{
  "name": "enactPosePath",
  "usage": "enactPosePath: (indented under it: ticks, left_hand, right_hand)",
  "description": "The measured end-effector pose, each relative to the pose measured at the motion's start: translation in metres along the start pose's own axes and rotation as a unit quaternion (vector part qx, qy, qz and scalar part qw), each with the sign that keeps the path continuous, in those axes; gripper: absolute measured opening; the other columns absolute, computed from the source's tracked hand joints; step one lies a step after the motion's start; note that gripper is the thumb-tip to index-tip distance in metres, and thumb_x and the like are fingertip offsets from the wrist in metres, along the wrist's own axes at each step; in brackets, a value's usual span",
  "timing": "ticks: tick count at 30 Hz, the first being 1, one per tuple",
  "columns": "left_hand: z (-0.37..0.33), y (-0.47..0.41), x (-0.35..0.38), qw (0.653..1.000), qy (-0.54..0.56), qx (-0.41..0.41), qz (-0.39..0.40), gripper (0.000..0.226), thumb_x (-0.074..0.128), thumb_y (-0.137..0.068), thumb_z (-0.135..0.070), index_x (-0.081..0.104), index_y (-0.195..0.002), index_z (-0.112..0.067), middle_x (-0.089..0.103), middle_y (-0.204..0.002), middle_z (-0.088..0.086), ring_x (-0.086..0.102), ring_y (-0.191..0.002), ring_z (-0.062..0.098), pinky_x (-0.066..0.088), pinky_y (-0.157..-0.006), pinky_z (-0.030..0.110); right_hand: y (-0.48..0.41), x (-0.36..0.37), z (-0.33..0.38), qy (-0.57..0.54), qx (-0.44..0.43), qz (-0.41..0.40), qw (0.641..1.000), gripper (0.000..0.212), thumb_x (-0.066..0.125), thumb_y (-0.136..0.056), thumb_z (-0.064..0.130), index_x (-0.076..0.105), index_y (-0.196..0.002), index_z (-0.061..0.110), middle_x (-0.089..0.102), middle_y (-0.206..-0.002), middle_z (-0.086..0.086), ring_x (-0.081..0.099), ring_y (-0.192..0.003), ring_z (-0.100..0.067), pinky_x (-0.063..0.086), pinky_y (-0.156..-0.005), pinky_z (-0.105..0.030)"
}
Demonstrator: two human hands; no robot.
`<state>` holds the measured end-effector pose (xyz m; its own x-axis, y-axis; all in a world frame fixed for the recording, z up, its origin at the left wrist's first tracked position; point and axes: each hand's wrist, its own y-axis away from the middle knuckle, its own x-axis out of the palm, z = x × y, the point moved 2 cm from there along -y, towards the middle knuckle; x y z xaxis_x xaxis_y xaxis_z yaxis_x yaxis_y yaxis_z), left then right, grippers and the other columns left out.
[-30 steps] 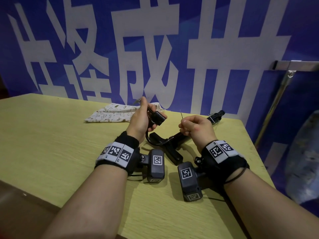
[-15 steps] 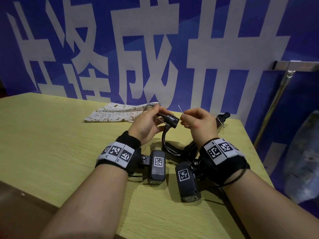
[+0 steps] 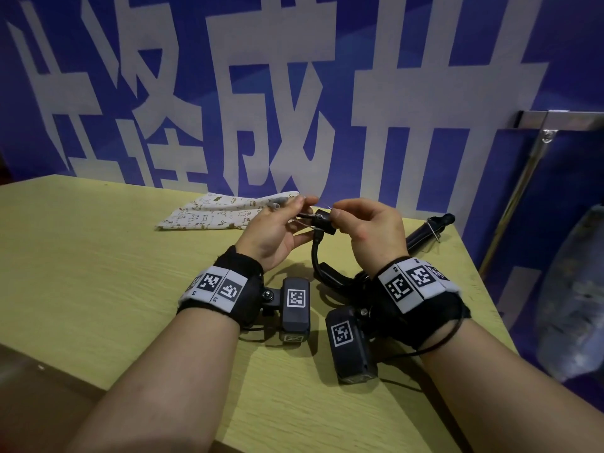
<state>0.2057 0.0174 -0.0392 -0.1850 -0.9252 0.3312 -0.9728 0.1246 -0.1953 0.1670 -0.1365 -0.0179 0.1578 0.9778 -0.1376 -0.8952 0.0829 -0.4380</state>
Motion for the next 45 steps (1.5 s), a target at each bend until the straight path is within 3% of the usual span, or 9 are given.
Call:
enactPosePath:
  ticks: [4, 10, 19, 28, 33, 38, 45]
  left_hand:
    - [0.0015, -0.0013, -0.0002, 1.000, 0.018, 0.003, 0.008, 0.023, 0.045, -0.102, -0.015, 0.066, -0.104, -0.006, 0.062, -0.084, 0.006, 0.064, -0.097, 0.021, 0.051, -0.093, 0.043]
    - [0.0015, 0.0001, 0.0005, 1.000, 0.010, 0.002, 0.016, 0.023, 0.047, -0.101, -0.017, 0.069, -0.098, -0.010, 0.069, -0.083, 0.004, 0.066, -0.096, 0.021, 0.050, -0.094, 0.041]
    - [0.0022, 0.0013, 0.0019, 0.999, -0.009, -0.010, 0.037, 0.025, 0.045, -0.102, -0.021, 0.069, -0.101, -0.013, 0.069, -0.097, 0.008, 0.064, -0.106, 0.024, 0.049, -0.095, 0.043]
    - [0.0026, 0.0008, 0.0007, 0.999, -0.026, -0.008, 0.042, 0.024, 0.046, -0.101, -0.021, 0.069, -0.101, -0.014, 0.065, -0.095, 0.009, 0.064, -0.101, 0.024, 0.048, -0.100, 0.046]
    - [0.0015, 0.0022, 0.0026, 0.999, -0.028, -0.004, 0.037, 0.023, 0.045, -0.102, -0.020, 0.067, -0.103, -0.014, 0.063, -0.088, 0.005, 0.065, -0.095, 0.020, 0.050, -0.094, 0.042]
    - [0.0024, 0.0022, 0.0026, 0.999, -0.032, -0.008, 0.031, 0.023, 0.046, -0.101, -0.020, 0.068, -0.102, -0.014, 0.064, -0.098, 0.009, 0.065, -0.099, 0.020, 0.051, -0.089, 0.038]
    - [0.0020, 0.0027, 0.0031, 0.999, -0.032, -0.004, 0.038, 0.023, 0.045, -0.101, -0.019, 0.068, -0.102, -0.015, 0.066, -0.089, 0.004, 0.066, -0.092, 0.017, 0.051, -0.087, 0.037]
  right_hand:
    - [0.0011, 0.0012, 0.0012, 0.001, -0.005, 0.001, 1.000, 0.014, 0.063, -0.088, 0.009, 0.070, -0.101, 0.011, 0.062, -0.079, 0.013, 0.056, -0.072, 0.007, 0.040, -0.057, 0.003]
    - [0.0004, 0.0034, -0.0007, 0.013, 0.009, 0.008, 1.000, 0.015, 0.064, -0.088, 0.012, 0.072, -0.100, 0.011, 0.066, -0.083, 0.007, 0.061, -0.078, 0.000, 0.046, -0.061, -0.003]
    - [0.0014, 0.0017, 0.0000, 0.002, 0.008, -0.011, 1.000, 0.012, 0.063, -0.088, 0.011, 0.072, -0.097, 0.010, 0.066, -0.080, 0.005, 0.062, -0.074, -0.002, 0.045, -0.058, -0.001]
    - [0.0034, 0.0040, -0.0009, -0.041, 0.028, 0.010, 0.999, 0.014, 0.062, -0.089, 0.008, 0.067, -0.081, 0.018, 0.070, -0.080, -0.002, 0.067, -0.071, -0.011, 0.055, -0.065, -0.015]
    - [0.0044, 0.0045, 0.0003, -0.062, 0.026, 0.032, 0.997, 0.018, 0.060, -0.090, 0.006, 0.066, -0.079, 0.019, 0.070, -0.077, -0.003, 0.067, -0.068, -0.010, 0.053, -0.063, -0.016]
    - [0.0050, 0.0033, 0.0004, -0.086, 0.030, 0.031, 0.995, 0.015, 0.059, -0.090, 0.004, 0.066, -0.081, 0.015, 0.069, -0.077, -0.003, 0.066, -0.065, -0.007, 0.051, -0.059, -0.012]
    - [0.0052, 0.0050, -0.0009, -0.123, 0.050, 0.061, 0.989, 0.015, 0.059, -0.090, 0.001, 0.066, -0.085, 0.014, 0.070, -0.081, -0.008, 0.068, -0.072, -0.013, 0.056, -0.069, -0.018]
